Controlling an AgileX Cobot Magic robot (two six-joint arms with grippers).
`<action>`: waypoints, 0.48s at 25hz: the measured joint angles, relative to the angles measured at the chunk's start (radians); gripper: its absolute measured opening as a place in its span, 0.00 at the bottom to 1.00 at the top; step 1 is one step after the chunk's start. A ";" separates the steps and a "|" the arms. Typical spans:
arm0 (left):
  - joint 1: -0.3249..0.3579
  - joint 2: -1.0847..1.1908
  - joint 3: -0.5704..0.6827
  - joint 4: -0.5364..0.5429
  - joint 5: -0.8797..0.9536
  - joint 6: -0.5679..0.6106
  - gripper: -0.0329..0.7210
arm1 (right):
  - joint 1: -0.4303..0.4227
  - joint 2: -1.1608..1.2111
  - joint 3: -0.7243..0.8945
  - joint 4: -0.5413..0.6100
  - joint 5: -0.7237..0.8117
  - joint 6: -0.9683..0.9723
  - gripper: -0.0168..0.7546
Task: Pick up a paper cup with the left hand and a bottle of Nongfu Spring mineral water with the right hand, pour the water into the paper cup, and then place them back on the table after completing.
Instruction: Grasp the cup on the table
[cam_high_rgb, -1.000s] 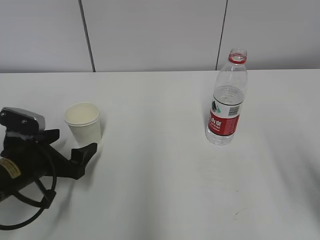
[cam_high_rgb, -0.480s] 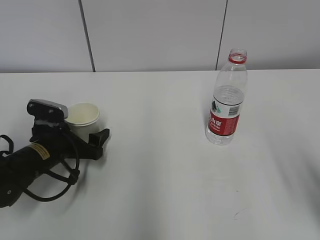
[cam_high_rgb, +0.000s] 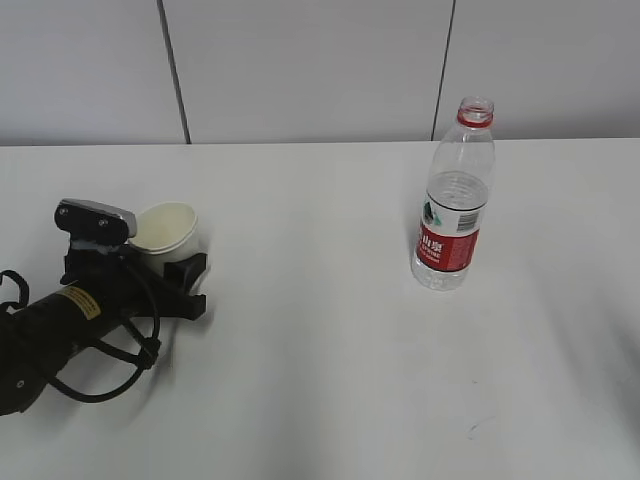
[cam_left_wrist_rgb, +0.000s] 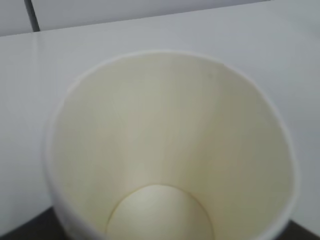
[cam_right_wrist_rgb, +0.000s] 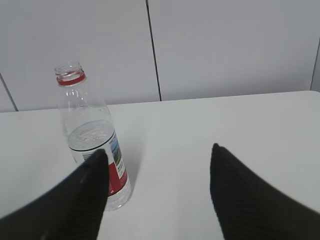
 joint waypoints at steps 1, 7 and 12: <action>0.000 0.000 0.000 0.000 -0.001 0.000 0.56 | 0.000 0.000 0.000 0.000 -0.002 0.000 0.64; 0.000 0.000 0.000 0.000 -0.002 0.000 0.54 | 0.000 0.016 0.000 0.000 -0.004 0.000 0.64; 0.000 0.000 0.000 0.000 -0.002 0.000 0.53 | 0.000 0.126 0.000 -0.010 -0.083 0.007 0.64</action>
